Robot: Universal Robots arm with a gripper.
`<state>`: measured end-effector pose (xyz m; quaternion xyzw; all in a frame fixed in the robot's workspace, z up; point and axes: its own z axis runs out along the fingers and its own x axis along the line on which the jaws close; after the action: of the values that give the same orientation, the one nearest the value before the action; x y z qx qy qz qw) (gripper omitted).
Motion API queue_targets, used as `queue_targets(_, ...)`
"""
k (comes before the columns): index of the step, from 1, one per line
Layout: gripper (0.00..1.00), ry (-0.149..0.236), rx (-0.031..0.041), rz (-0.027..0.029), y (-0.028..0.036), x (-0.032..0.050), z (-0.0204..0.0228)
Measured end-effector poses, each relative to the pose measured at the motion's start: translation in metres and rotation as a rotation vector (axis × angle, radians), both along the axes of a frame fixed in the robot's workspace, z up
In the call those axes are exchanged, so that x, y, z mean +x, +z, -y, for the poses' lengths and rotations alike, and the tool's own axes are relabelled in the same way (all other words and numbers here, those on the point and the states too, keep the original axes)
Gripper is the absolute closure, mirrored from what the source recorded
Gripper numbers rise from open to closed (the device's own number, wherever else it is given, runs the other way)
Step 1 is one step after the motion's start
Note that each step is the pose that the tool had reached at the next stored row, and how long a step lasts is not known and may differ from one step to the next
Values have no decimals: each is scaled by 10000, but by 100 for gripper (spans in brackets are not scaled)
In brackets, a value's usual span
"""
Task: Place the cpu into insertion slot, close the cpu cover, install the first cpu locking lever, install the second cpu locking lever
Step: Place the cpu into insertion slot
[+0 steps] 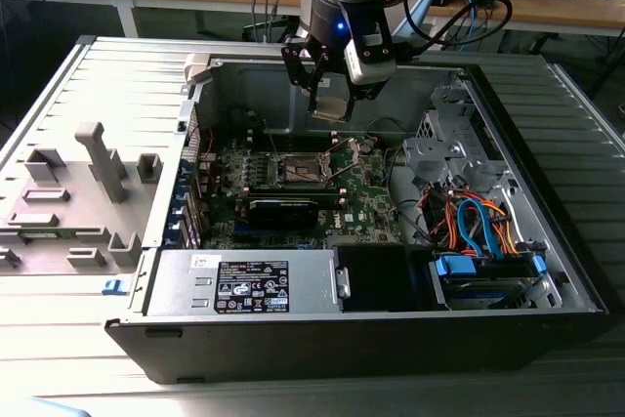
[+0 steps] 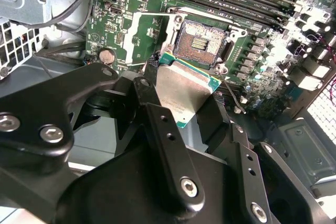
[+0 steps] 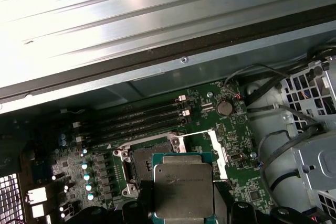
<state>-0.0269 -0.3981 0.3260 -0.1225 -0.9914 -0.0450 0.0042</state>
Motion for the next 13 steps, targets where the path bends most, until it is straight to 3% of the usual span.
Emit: queue_targets(13,45,-89,0,0,0,0,0)
